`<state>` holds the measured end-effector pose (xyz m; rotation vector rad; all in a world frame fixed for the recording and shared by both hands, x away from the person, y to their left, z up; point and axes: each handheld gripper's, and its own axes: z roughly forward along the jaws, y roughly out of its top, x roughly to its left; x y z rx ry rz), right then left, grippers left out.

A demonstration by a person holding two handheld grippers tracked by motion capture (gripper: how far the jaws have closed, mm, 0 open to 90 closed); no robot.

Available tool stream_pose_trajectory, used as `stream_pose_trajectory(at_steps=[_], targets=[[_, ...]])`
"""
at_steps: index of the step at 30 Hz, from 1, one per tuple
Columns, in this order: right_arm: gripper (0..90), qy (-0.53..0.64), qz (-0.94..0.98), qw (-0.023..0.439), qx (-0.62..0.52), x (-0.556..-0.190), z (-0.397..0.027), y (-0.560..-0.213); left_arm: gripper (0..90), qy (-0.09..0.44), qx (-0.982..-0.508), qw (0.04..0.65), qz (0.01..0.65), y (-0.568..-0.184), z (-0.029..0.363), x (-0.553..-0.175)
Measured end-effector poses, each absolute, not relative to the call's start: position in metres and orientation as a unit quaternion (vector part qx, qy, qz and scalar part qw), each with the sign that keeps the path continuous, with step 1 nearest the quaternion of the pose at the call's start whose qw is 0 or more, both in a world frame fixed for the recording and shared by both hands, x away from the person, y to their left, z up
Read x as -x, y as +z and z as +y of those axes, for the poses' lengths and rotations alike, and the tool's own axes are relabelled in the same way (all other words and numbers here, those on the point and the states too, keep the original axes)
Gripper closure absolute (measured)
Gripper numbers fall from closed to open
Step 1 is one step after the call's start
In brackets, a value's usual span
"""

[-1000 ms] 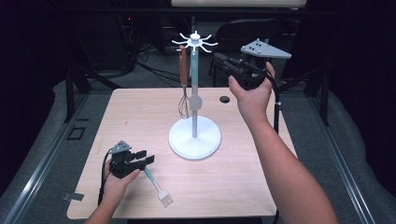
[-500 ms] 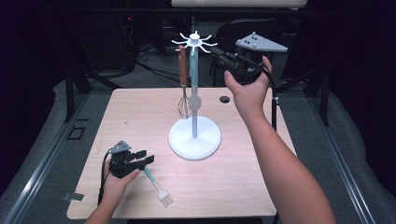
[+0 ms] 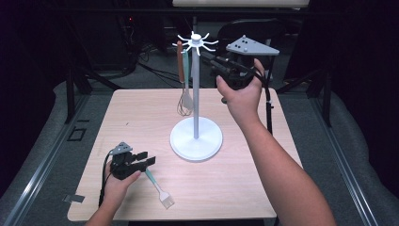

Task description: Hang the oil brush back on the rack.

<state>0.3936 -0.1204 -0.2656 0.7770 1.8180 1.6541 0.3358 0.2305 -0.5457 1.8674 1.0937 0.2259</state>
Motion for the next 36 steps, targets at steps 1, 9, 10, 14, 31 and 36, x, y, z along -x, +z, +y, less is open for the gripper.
stream_pose_trajectory(at_steps=[1,9,10,14,31,36], targets=[[89.9,0.617,0.678,0.277,-0.287,-0.393,-0.119,-0.266,50.9,0.093,-0.759,0.465,0.446,-0.546,0.23,-0.336],[88.1,0.611,0.682,0.283,-0.284,-0.392,-0.114,-0.267,50.9,0.095,-0.76,0.464,0.445,-0.546,0.232,-0.336],[87.6,0.612,0.682,0.284,-0.283,-0.391,-0.115,-0.268,50.9,0.094,-0.759,0.465,0.446,-0.546,0.232,-0.336],[86.7,0.607,0.685,0.285,-0.284,-0.389,-0.118,-0.271,50.9,0.095,-0.759,0.464,0.446,-0.546,0.232,-0.336],[78.6,0.584,0.711,0.263,-0.292,-0.376,-0.131,-0.325,50.9,0.096,-0.758,0.462,0.449,-0.546,0.232,-0.336],[73.7,0.565,0.729,0.254,-0.29,-0.371,-0.132,-0.345,50.8,0.096,-0.758,0.462,0.45,-0.546,0.232,-0.336]])
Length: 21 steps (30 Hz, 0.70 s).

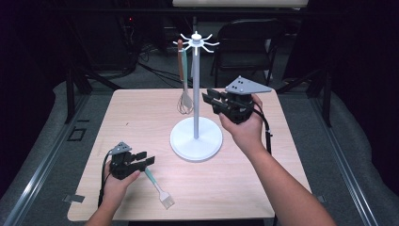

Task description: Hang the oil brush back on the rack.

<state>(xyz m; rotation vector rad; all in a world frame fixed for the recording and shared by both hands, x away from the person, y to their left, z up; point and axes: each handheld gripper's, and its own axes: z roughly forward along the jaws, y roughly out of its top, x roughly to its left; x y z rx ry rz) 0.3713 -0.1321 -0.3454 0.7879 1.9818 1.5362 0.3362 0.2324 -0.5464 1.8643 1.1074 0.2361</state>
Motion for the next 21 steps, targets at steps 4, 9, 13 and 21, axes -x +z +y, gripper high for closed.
stream_pose_trajectory(at_steps=[4,9,13,21], targets=[[70.8,0.553,0.741,0.236,-0.298,-0.369,-0.134,-0.362,50.8,0.096,-0.758,0.462,0.45,-0.546,0.233,-0.336],[69.2,0.537,0.754,0.221,-0.307,-0.367,-0.137,-0.383,50.8,0.093,-0.76,0.46,0.45,-0.546,0.234,-0.336],[68.0,0.524,0.764,0.206,-0.316,-0.365,-0.138,-0.401,50.8,0.096,-0.757,0.461,0.452,-0.547,0.234,-0.336],[65.4,0.496,0.785,0.179,-0.326,-0.356,-0.142,-0.434,50.8,0.094,-0.755,0.463,0.455,-0.548,0.234,-0.337]])
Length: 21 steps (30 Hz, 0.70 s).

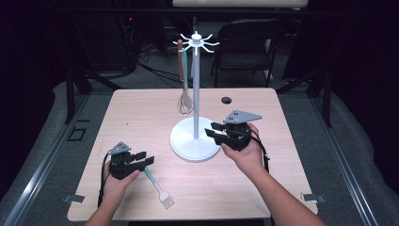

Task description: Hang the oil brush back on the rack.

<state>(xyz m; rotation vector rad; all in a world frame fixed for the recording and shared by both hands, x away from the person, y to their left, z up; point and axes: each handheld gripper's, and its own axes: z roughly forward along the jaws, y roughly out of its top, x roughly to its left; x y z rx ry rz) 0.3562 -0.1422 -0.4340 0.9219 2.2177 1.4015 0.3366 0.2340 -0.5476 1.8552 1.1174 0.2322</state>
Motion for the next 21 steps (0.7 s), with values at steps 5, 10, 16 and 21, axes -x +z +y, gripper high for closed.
stream_pose_trajectory(at_steps=[5,10,16,21], targets=[[62.7,0.469,0.801,0.165,-0.334,-0.351,-0.144,-0.458,50.9,0.096,-0.755,0.462,0.456,-0.547,0.234,-0.337],[57.8,0.454,0.811,0.146,-0.338,-0.346,-0.143,-0.482,50.8,0.094,-0.755,0.462,0.456,-0.548,0.235,-0.337],[54.3,0.423,0.826,0.134,-0.348,-0.343,-0.135,-0.504,50.8,0.096,-0.754,0.462,0.457,-0.548,0.236,-0.337],[58.4,0.414,0.835,0.12,-0.342,-0.339,-0.125,-0.518,50.8,0.096,-0.754,0.461,0.458,-0.548,0.236,-0.337]])
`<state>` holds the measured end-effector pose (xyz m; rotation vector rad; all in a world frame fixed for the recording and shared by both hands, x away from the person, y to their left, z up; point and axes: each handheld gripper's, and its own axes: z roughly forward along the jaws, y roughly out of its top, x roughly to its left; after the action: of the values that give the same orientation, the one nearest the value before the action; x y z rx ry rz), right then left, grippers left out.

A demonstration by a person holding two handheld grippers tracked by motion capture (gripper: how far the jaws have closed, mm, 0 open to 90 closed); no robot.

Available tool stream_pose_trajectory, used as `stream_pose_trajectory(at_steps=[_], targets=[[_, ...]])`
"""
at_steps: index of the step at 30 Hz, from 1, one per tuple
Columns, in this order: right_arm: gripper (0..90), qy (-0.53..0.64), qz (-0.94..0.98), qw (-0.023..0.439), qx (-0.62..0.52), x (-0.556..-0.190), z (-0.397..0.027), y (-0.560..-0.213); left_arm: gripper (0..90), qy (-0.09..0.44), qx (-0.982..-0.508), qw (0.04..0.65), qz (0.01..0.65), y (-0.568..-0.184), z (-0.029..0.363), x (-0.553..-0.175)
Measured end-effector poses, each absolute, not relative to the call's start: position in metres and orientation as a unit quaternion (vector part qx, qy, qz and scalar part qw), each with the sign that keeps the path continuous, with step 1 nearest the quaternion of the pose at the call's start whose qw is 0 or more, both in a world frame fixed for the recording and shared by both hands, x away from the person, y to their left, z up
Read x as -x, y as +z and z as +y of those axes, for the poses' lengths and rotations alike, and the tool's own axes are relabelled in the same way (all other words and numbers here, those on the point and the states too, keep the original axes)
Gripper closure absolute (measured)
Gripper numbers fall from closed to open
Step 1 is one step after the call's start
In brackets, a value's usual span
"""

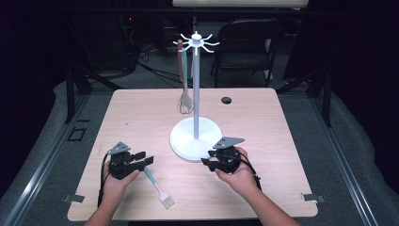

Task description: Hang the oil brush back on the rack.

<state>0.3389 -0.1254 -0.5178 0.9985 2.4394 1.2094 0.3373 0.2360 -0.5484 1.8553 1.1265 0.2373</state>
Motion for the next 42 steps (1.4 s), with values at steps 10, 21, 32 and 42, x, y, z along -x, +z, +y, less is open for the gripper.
stream_pose_trajectory(at_steps=[10,21,32,42], targets=[[59.9,0.405,0.847,0.115,-0.323,-0.332,-0.098,-0.535,50.6,0.096,-0.753,0.462,0.459,-0.549,0.237,-0.338],[63.7,0.394,0.865,0.084,-0.299,-0.325,-0.061,-0.553,50.3,0.099,-0.753,0.458,0.462,-0.55,0.238,-0.338],[71.1,0.387,0.881,0.056,-0.268,-0.317,-0.02,-0.566,50.8,0.105,-0.753,0.454,0.465,-0.55,0.241,-0.334],[71.2,0.39,0.885,0.035,-0.25,-0.312,0.014,-0.572,51.0,0.102,-0.753,0.453,0.466,-0.551,0.242,-0.334]])
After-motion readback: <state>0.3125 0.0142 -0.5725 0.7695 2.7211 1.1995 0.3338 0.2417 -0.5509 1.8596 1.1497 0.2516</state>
